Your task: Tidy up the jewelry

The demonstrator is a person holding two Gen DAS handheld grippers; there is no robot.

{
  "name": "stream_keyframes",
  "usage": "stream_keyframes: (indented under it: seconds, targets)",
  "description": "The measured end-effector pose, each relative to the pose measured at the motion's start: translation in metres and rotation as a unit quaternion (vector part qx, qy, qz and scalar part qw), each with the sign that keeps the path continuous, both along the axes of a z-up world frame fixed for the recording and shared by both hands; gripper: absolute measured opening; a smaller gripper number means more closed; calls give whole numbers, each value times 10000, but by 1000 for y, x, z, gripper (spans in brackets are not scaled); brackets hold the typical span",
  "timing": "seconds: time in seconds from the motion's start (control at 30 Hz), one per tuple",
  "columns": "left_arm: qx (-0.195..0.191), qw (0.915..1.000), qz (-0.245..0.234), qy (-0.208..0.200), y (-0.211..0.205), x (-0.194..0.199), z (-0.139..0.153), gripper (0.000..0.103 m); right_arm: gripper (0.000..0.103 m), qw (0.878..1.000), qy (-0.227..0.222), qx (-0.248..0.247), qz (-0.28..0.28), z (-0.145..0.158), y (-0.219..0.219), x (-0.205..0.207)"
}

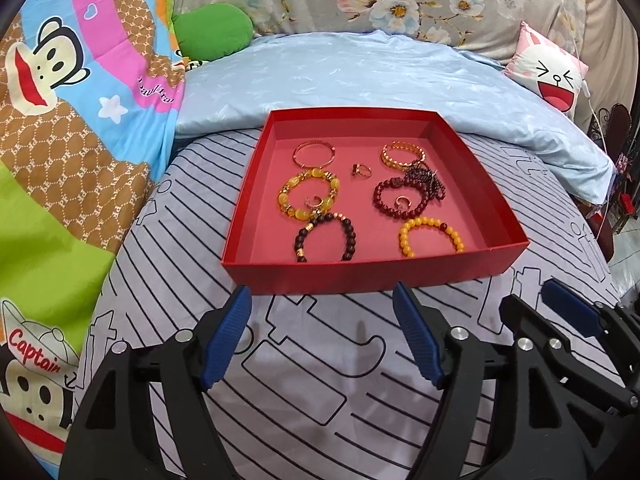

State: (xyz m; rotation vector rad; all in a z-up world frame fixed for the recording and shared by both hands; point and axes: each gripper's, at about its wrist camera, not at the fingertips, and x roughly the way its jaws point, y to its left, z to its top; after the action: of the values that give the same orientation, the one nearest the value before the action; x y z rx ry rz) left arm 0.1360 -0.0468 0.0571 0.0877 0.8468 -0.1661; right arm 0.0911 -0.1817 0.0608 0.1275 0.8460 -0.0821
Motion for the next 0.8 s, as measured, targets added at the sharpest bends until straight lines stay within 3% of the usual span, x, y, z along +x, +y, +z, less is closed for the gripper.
stream_keyframes:
  seconds: [0.47,0.8]
  targets:
    - [95,9997,203,-52,6,-6,-9,83,56,9999,10,-17,-109,-6,-4,-5]
    - [24,9994,348,39,14,-4,-12,90,77,9998,6,-18,-199,-6,-11,-4]
